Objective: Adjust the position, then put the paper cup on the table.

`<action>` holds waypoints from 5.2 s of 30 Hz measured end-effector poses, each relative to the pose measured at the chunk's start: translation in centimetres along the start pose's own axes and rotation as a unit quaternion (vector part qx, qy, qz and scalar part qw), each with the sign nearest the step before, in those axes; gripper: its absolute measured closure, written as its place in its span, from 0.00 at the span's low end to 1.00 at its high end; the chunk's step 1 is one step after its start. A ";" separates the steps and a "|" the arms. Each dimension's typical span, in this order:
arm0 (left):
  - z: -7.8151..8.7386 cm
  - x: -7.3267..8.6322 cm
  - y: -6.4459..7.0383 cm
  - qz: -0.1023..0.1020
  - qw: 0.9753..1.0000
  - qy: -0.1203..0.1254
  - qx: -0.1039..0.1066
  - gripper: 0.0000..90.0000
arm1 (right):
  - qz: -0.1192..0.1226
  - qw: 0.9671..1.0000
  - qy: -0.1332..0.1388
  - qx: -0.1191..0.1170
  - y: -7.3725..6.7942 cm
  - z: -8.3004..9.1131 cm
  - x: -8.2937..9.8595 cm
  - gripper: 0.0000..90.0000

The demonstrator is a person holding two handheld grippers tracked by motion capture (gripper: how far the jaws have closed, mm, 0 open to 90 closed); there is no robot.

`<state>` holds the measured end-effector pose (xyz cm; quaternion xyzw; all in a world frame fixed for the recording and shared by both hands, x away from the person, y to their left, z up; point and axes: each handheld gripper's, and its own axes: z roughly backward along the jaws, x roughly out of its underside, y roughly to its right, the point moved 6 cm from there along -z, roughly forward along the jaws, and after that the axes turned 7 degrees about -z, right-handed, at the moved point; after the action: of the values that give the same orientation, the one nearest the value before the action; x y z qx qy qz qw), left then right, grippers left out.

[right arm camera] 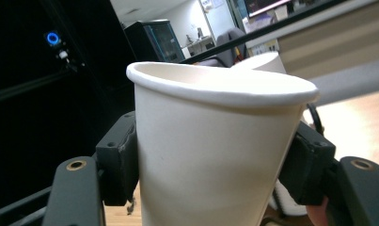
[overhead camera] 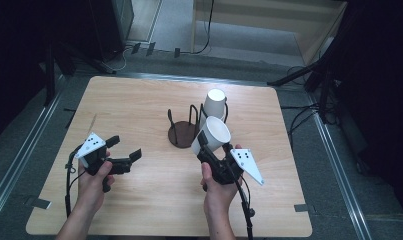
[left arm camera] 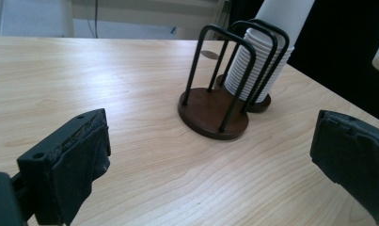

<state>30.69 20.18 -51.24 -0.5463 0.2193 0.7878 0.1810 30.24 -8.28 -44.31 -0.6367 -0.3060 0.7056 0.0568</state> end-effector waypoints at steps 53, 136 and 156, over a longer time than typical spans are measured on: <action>3.5 4.5 -8.7 -0.016 0.992 0.017 -0.126 0.00 | 0.175 0.983 0.039 0.029 8.0 -3.1 -4.5 0.35; 3.5 5.6 -9.1 -0.001 0.989 0.029 -0.142 0.00 | 0.134 0.968 -0.104 0.183 23.1 -8.5 0.1 0.17; 3.5 5.6 -9.2 0.002 0.989 0.030 -0.143 0.00 | 0.136 0.973 -0.098 0.156 22.1 -8.3 -0.2 0.12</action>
<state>30.84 30.06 -56.80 -0.5894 0.1109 0.7948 0.0930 44.83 -23.18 -55.28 -0.5833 -0.1068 0.8047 0.0291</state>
